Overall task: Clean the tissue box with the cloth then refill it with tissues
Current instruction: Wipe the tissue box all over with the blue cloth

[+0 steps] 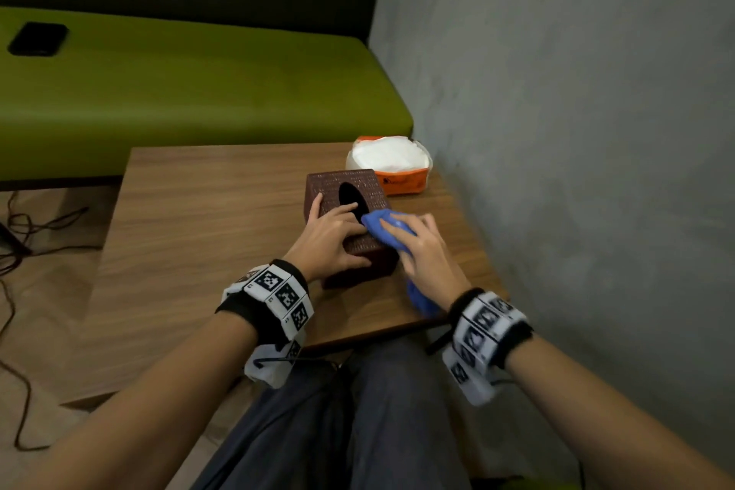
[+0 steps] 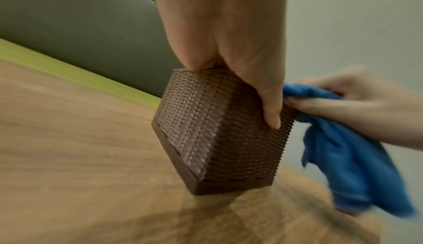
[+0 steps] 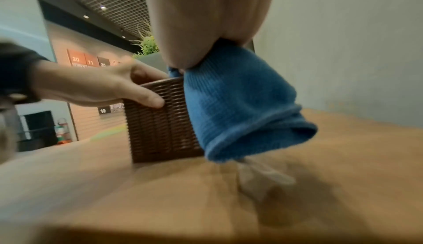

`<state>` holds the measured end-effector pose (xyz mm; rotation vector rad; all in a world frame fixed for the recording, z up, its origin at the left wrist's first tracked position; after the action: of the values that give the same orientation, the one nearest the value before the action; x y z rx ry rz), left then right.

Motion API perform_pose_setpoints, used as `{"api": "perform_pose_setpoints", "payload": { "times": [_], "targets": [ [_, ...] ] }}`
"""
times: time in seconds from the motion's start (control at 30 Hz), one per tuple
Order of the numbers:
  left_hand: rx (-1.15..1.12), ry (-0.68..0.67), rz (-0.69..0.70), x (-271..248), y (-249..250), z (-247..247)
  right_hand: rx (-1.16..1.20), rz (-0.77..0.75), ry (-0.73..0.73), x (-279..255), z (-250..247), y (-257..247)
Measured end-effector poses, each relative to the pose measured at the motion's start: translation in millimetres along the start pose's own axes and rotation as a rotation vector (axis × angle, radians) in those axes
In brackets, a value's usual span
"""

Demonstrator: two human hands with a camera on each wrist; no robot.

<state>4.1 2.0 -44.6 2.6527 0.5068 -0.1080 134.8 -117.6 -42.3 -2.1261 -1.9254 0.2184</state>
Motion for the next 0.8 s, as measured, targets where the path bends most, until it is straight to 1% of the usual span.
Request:
{"api": "perform_pose_setpoints", "payload": {
  "times": [0.07,0.13,0.17,0.23,0.3,0.33,0.37,0.4,0.47,0.53,0.57,0.6,0.63,0.7,0.77,0.8],
  "targets": [
    [0.025,-0.028,0.008,-1,-1,0,0.028,0.078,-0.007,28,-4,-2],
    [0.032,-0.070,0.015,-4,-5,-4,0.052,0.129,-0.021,42,-6,-4],
    [0.020,-0.084,0.027,-6,-8,-7,0.048,0.116,-0.019,38,-5,-5],
    [-0.015,-0.118,0.058,-8,-14,-12,0.030,0.016,-0.019,12,-4,-9],
    [0.021,-0.207,0.058,-7,-17,-22,0.070,-0.077,-0.072,-13,-5,-15],
    [0.076,-0.259,0.041,-5,-18,-29,0.085,-0.094,-0.098,-17,-6,-16],
    [0.119,-0.294,0.012,-3,-17,-36,0.087,-0.097,-0.093,-17,-8,-17],
    [0.127,-0.299,-0.028,0,-14,-41,0.095,-0.078,-0.063,-13,-10,-16],
    [0.001,-0.232,-0.146,4,-1,-42,0.113,0.042,0.048,2,-15,-7],
    [-0.138,-0.111,-0.267,8,19,-29,0.119,0.178,0.139,16,-20,2],
    [-0.139,-0.045,-0.311,10,27,-19,0.116,0.219,0.137,21,-20,3],
    [-0.114,0.026,-0.335,12,31,-10,0.102,0.234,0.103,24,-17,2],
    [-0.090,0.097,-0.338,13,31,-3,0.075,0.221,0.059,25,-13,-1],
    [-0.115,0.194,-0.303,12,21,2,0.035,0.109,0.021,14,-3,-13],
    [-0.185,0.222,-0.244,9,7,1,0.017,-0.019,-0.043,-1,5,-14],
    [-0.199,0.211,-0.220,8,4,0,-0.015,-0.037,-0.059,-3,5,-6]
  ]
}}
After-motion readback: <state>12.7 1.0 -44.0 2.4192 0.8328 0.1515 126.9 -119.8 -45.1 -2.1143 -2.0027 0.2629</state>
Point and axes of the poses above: each hand's wrist, its own x-axis towards the middle knuckle, its own z-axis out of the palm, y = z × x, the point moved 1 cm from there along x, towards the middle knuckle, and after that the axes turned 14 degrees about -y, right-handed, at the moved point
